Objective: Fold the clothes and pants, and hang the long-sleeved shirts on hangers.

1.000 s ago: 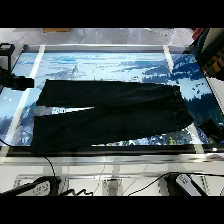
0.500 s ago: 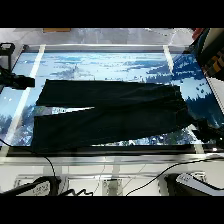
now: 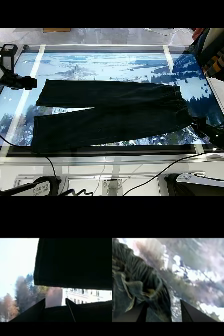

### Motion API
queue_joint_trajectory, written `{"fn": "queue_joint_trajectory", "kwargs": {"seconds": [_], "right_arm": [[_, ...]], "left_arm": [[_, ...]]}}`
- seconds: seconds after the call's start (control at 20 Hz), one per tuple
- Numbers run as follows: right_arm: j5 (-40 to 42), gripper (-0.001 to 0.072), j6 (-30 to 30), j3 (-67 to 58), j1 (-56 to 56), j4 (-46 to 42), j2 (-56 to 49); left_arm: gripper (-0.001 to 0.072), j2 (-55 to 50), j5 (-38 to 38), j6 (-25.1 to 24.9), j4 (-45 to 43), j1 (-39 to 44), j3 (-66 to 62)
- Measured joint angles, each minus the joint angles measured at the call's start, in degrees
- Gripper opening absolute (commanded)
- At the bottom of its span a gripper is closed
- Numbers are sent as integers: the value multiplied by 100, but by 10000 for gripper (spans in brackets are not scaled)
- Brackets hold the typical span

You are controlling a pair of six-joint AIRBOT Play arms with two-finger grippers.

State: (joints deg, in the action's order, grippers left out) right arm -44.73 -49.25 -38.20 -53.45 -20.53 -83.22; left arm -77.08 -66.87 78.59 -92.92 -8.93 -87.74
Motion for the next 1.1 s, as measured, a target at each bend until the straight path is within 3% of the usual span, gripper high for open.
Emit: {"fn": "queue_joint_trajectory", "kwargs": {"seconds": [0.15, 0.2, 0.3, 0.35, 0.7, 1.1], "right_arm": [[-48, 65, 140, -192, 46, -52, -205], [-120, 44, 170, -267, 57, -42, -234], [-273, 43, 203, -372, 76, -72, -251], [-345, 43, 205, -402, 79, -151, -219], [-142, 42, -745, 511, -33, -1473, 962], [431, 43, -1220, 1381, -254, -1757, 2673]], "left_arm": [[309, -127, -286, 13, 33, 0, 0], [293, -173, -380, 76, 66, 0, 0], [104, -229, -551, 212, 140, -4, 2], [74, -249, -643, 238, 153, -7, 2], [76, -103, -1189, 372, 216, -98, 125], [77, 413, -1740, 420, 245, -1215, 1075]]}}
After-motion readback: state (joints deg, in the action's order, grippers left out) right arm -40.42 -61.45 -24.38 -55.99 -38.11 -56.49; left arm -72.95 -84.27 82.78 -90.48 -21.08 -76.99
